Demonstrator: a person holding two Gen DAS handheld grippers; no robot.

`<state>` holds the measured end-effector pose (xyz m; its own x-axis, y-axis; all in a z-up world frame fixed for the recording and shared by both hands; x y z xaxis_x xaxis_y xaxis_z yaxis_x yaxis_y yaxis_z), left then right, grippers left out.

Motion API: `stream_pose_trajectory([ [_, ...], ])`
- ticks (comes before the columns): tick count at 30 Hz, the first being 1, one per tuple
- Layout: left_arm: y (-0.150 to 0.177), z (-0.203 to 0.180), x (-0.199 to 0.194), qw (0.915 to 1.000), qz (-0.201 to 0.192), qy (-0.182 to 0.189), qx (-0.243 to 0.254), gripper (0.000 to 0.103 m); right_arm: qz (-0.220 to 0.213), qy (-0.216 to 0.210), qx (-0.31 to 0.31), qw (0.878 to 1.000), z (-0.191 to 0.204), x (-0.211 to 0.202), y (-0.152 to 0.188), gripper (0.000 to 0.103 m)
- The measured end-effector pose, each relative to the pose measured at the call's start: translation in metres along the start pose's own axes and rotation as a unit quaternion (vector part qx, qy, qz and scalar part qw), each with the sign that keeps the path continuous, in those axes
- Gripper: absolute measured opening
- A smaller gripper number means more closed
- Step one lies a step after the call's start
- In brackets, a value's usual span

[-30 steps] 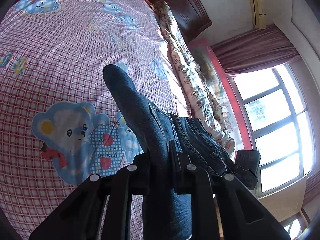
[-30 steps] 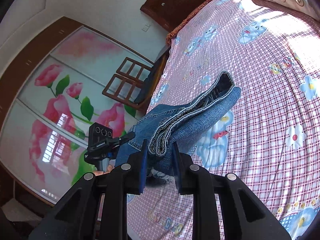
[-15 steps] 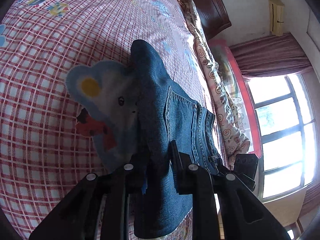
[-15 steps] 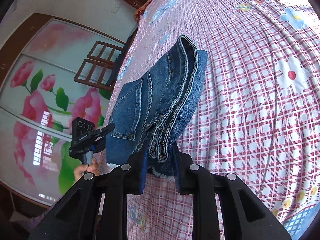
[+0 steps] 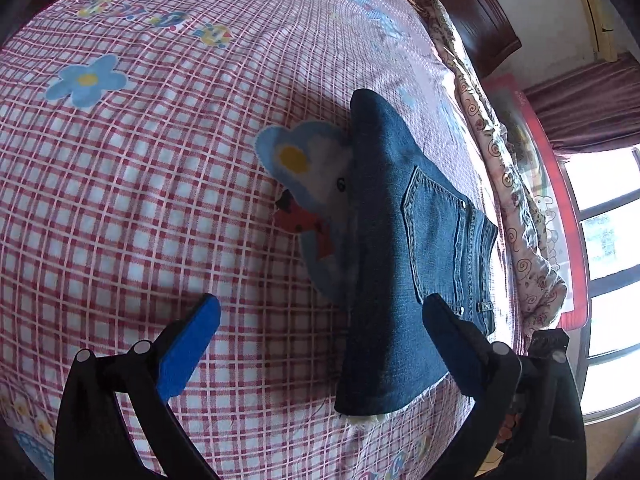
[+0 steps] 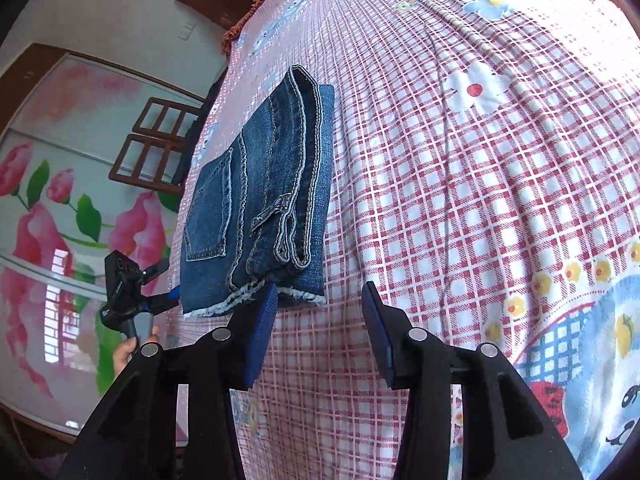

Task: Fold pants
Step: 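Release the folded jeans and pull both tools back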

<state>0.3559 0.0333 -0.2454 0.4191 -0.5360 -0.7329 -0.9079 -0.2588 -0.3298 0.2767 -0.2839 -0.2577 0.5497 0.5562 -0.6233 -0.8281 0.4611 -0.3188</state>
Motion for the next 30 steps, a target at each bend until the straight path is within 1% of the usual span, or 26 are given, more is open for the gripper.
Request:
stream_pose_trajectory([
  [1, 0.005, 0.004, -0.003, 1.0000, 0.004, -0.008, -0.003, 0.101, 0.001, 0.000, 0.003, 1.000, -0.001, -0.005, 0.004, 0.045],
  [2, 0.010, 0.007, -0.006, 0.9996, 0.006, -0.026, -0.005, 0.101, 0.001, 0.002, 0.004, 1.000, -0.001, -0.011, 0.008, 0.065],
  [3, 0.017, 0.011, -0.010, 0.9991, 0.010, -0.039, -0.008, 0.101, -0.001, 0.008, 0.003, 1.000, -0.002, -0.017, 0.012, 0.079],
  [5, 0.029, 0.013, -0.017, 0.9985, 0.012, -0.051, -0.015, 0.101, -0.002, 0.012, -0.002, 1.000, 0.000, -0.027, 0.019, 0.080],
  [6, 0.036, 0.015, -0.019, 0.9975, 0.018, -0.065, -0.022, 0.101, 0.000, 0.010, -0.002, 1.000, 0.003, -0.031, 0.023, 0.080],
  [7, 0.044, 0.017, -0.021, 0.9968, 0.026, -0.071, -0.024, 0.101, 0.003, 0.010, 0.000, 1.000, 0.005, -0.034, 0.027, 0.081],
  [8, 0.050, 0.016, -0.024, 0.9968, 0.030, -0.071, -0.020, 0.101, 0.007, 0.013, 0.003, 1.000, 0.005, -0.038, 0.031, 0.088],
  [9, 0.057, 0.016, -0.028, 0.9966, 0.030, -0.076, -0.014, 0.101, 0.012, 0.022, 0.006, 1.000, 0.004, -0.040, 0.036, 0.093],
  [11, 0.071, 0.016, -0.035, 0.9954, 0.032, -0.090, -0.004, 0.101, 0.022, 0.046, 0.008, 0.999, 0.003, -0.044, 0.045, 0.093],
  [13, 0.087, 0.017, -0.036, 0.9932, 0.047, -0.105, 0.013, 0.101, 0.042, 0.079, 0.013, 0.996, -0.002, -0.047, 0.055, 0.093],
  [15, 0.103, 0.013, -0.040, 0.9898, 0.054, -0.123, 0.050, 0.101, 0.076, 0.135, 0.029, 0.988, -0.014, -0.046, 0.067, 0.094],
  [16, 0.111, 0.008, -0.043, 0.9888, 0.057, -0.122, 0.064, 0.101, 0.099, 0.154, 0.035, 0.982, -0.019, -0.045, 0.073, 0.094],
  [17, 0.119, 0.004, -0.045, 0.9894, 0.057, -0.112, 0.072, 0.101, 0.119, 0.166, 0.036, 0.978, -0.023, -0.045, 0.080, 0.094],
  [18, 0.127, -0.001, -0.047, 0.9903, 0.060, -0.101, 0.074, 0.101, 0.127, 0.170, 0.037, 0.977, -0.023, -0.046, 0.085, 0.094],
  [19, 0.136, -0.004, -0.048, 0.9907, 0.067, -0.092, 0.074, 0.101, 0.126, 0.166, 0.041, 0.977, -0.021, -0.047, 0.088, 0.094],
  [21, 0.150, -0.014, -0.050, 0.9919, 0.069, -0.078, 0.072, 0.101, 0.121, 0.137, 0.054, 0.982, -0.013, -0.047, 0.094, 0.094],
  [23, 0.164, -0.021, -0.049, 0.9926, 0.073, -0.068, 0.070, 0.101, 0.099, 0.099, 0.049, 0.989, 0.006, -0.044, 0.094, 0.094],
  [24, 0.169, -0.024, -0.048, 0.9917, 0.071, -0.073, 0.078, 0.101, 0.091, 0.091, 0.032, 0.991, 0.014, -0.043, 0.095, 0.094],
  [26, 0.177, -0.031, -0.048, 0.9873, 0.059, -0.099, 0.109, 0.101, 0.086, 0.093, 0.002, 0.992, 0.025, -0.041, 0.100, 0.094],
  [28, 0.185, -0.040, -0.044, 0.9792, 0.053, -0.138, 0.139, 0.101, 0.104, 0.078, -0.001, 0.992, 0.036, -0.036, 0.114, 0.094],
  [30, 0.192, -0.042, -0.043, 0.9704, 0.052, -0.172, 0.161, 0.101, 0.116, 0.104, -0.030, 0.987, 0.041, -0.035, 0.126, 0.094],
])
Point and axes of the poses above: each gripper's, at about its wrist camera, not at the fingertips, and x roughly the way its jaws point, z to its left, y to its underside, the point moved 10 cm from there along x, roughly the way its jaws point, and after that the axes turned 8 degrees about -z, right-handed, at the moved point
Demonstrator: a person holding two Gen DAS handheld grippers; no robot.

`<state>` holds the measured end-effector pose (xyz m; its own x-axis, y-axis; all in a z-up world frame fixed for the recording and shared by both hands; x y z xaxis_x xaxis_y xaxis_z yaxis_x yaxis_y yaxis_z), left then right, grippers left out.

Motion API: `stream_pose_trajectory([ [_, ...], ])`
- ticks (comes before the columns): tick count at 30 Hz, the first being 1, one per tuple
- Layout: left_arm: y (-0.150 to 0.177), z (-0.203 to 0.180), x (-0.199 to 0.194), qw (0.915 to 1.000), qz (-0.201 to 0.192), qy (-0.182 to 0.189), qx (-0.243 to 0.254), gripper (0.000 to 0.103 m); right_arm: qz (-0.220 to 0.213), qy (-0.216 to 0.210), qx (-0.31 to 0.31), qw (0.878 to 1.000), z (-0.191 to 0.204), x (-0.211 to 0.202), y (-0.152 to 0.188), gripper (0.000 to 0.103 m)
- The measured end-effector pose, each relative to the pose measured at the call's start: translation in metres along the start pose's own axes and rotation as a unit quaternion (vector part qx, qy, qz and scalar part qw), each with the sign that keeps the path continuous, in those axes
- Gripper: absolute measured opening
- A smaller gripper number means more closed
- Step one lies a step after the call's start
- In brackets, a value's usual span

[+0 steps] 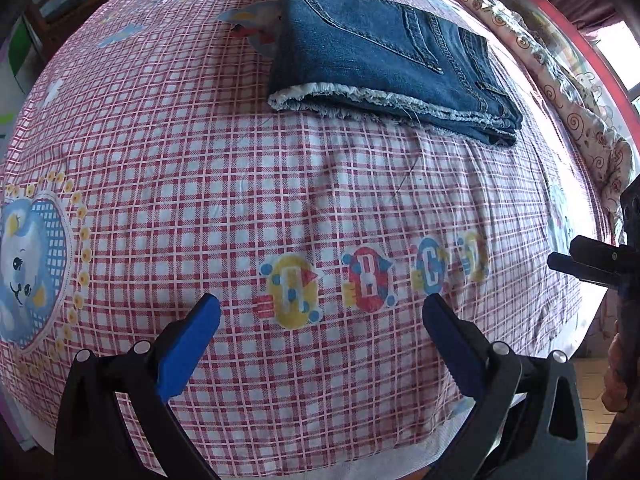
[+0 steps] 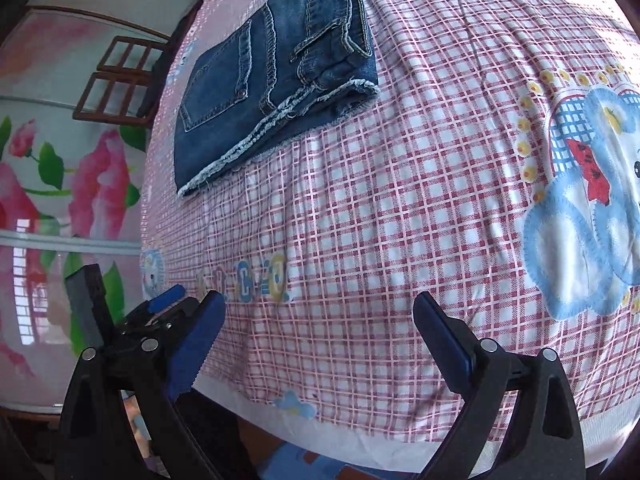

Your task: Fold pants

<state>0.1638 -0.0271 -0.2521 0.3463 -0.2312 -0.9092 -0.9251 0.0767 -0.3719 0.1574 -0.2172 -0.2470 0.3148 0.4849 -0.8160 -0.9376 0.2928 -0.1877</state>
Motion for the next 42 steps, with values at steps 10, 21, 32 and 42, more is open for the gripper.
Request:
stream_pose_trajectory([
  [10, 0.002, 0.007, -0.042, 0.9849, -0.087, -0.150, 0.008, 0.101, -0.130, 0.250, -0.188, 0.941, 0.023, -0.035, 0.019, 0.094],
  [21, -0.071, 0.005, -0.170, 0.9140, -0.359, -0.190, 0.001, 0.101, -0.359, 0.283, -0.233, 0.858, 0.089, -0.138, -0.040, 0.094],
  [32, -0.069, 0.005, -0.190, 0.8868, -0.413, -0.208, 0.003, 0.101, -0.437, 0.238, -0.217, 0.840, 0.119, -0.166, -0.038, 0.094],
  [42, -0.062, -0.005, -0.186, 0.8876, -0.410, -0.209, 0.009, 0.101, -0.425, 0.242, -0.221, 0.844, 0.122, -0.146, -0.033, 0.094],
])
Point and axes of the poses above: each gripper's, at about its wrist camera, not at the fingertips, and x roughly the way its jaws point, z to its left, y to its underside, the point moved 10 cm from there along x, roughly the way its jaws point, and after that the axes turned 8 degrees about -z, right-handed, at the moved point
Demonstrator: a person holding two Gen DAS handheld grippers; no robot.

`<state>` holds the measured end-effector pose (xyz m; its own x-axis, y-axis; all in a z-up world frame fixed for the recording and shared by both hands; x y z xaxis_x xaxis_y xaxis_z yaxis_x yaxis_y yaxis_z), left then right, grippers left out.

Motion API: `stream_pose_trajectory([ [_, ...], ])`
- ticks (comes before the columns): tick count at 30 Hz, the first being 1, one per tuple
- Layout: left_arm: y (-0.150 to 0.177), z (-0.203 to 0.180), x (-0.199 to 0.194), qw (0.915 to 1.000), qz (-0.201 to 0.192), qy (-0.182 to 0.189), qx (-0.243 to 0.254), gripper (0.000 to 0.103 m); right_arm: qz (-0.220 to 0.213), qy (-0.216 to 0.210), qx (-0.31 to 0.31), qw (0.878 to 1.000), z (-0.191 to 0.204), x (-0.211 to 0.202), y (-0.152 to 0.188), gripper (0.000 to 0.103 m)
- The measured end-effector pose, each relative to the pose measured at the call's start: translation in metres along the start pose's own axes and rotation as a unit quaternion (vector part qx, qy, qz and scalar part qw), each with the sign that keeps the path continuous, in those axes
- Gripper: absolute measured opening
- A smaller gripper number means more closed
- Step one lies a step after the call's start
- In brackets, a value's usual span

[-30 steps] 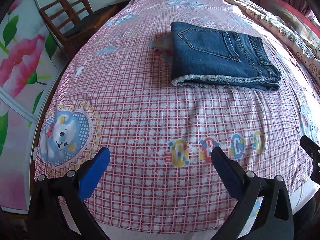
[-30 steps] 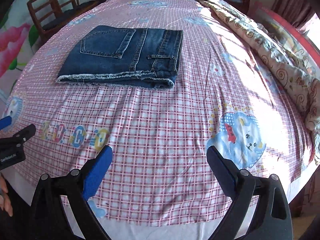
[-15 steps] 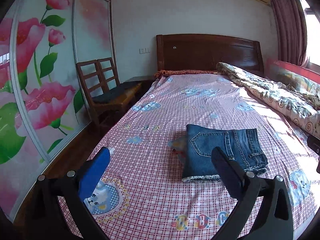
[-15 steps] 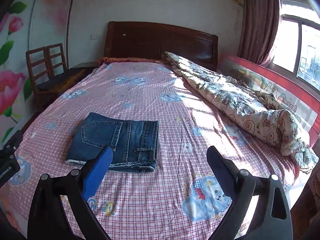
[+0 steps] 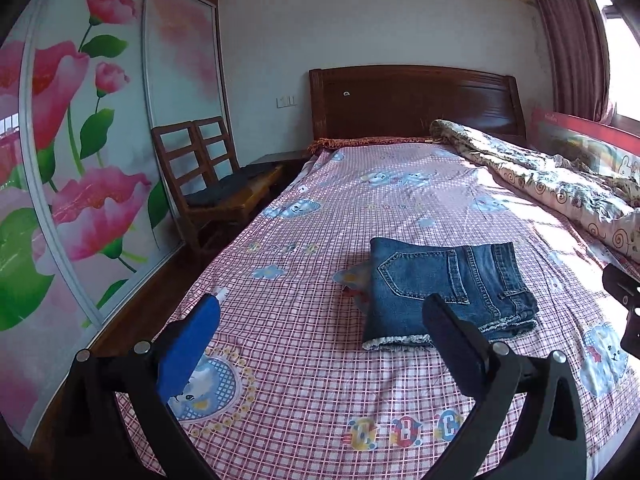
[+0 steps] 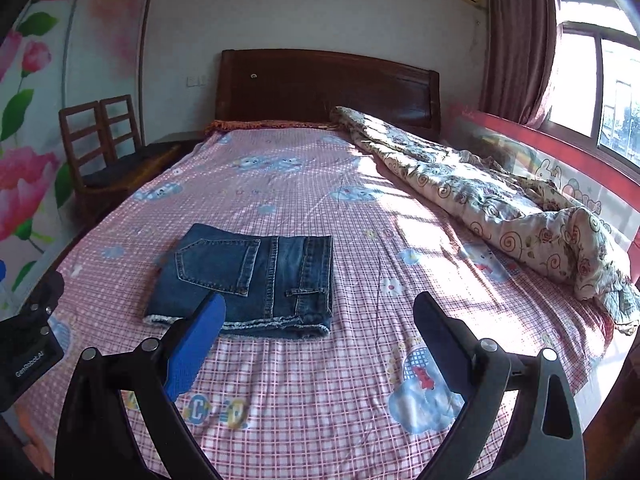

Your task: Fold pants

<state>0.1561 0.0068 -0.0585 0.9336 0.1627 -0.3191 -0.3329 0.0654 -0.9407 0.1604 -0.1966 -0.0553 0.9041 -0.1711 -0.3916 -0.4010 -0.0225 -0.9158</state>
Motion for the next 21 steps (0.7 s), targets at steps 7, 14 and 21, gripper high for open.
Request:
stream_pose_trajectory([
  [7, -0.0008, 0.0046, 0.0005, 0.9999, 0.004, -0.001, -0.010, 0.101, 0.004, 0.005, 0.003, 1.000, -0.0019, 0.0000, 0.0011, 0.094],
  [14, 0.0011, 0.0011, -0.0009, 1.0000, 0.006, 0.004, -0.007, 0.101, 0.010, 0.003, 0.004, 1.000, 0.0006, 0.0010, 0.0045, 0.094],
  [21, 0.0010, 0.0011, -0.0010, 0.9999, 0.006, 0.005, -0.006, 0.101, 0.009, 0.001, 0.008, 1.000, 0.0011, -0.0005, 0.0035, 0.094],
])
Point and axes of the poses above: each gripper's, at about its wrist camera, not at the fingertips, and x roughly the way its jaws point, z to its left, y to its underside, the point moved 10 cm from there along x, roughly the way its jaws point, and after that the axes turned 8 degrees about -z, right-handed, at the moved point
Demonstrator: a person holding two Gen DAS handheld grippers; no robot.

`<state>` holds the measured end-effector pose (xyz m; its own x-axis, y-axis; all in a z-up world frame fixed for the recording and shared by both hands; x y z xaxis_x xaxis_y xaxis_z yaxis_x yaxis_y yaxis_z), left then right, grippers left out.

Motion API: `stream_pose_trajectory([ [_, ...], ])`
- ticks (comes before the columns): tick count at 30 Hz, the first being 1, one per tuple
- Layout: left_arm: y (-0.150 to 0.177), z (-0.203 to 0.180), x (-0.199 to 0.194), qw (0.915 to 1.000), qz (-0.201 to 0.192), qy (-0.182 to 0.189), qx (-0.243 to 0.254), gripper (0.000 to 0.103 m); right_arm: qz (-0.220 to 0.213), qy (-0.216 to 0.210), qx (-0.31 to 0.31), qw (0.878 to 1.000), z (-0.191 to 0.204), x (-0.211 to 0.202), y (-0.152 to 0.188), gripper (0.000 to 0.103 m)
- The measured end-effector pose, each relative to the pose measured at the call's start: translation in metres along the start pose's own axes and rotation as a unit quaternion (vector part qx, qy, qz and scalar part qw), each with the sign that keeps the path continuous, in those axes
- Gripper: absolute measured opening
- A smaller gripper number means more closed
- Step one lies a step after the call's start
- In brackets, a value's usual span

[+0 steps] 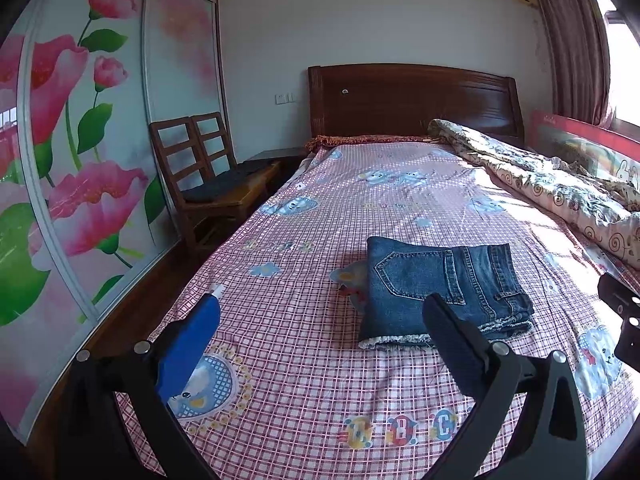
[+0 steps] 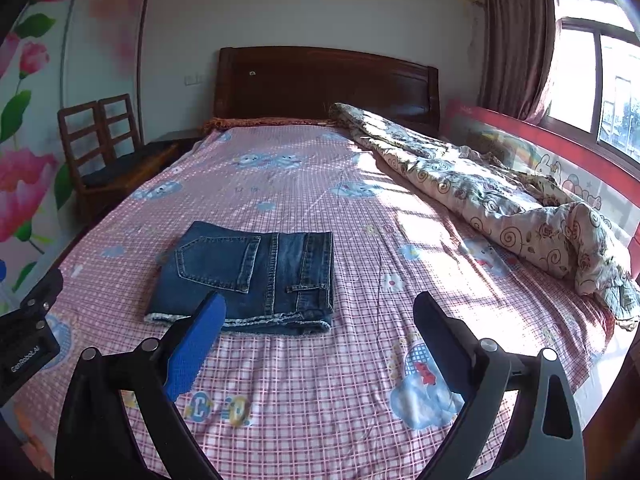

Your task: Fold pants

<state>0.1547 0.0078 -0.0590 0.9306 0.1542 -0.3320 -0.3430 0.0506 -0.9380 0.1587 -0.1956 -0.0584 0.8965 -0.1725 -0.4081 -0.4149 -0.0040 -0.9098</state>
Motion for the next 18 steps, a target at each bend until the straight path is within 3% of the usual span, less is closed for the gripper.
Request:
stream_pose_trajectory([
  [18, 0.0050, -0.0030, 0.0037, 1.0000, 0.009, 0.002, 0.004, 0.101, 0.008, -0.009, 0.013, 1.000, 0.0004, 0.0013, 0.0034, 0.094],
])
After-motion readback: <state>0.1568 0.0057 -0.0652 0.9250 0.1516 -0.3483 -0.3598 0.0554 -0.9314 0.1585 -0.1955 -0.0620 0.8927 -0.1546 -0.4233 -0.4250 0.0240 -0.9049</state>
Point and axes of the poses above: each gripper's, at about its wrist camera, not at the fingertips, and x roughly the way its jaws point, z to its left, y to its underside, the point moved 10 cm from there along x, roughly the way its jaws point, and after that the axes turned 8 degrees about -z, right-handed, at the moved point
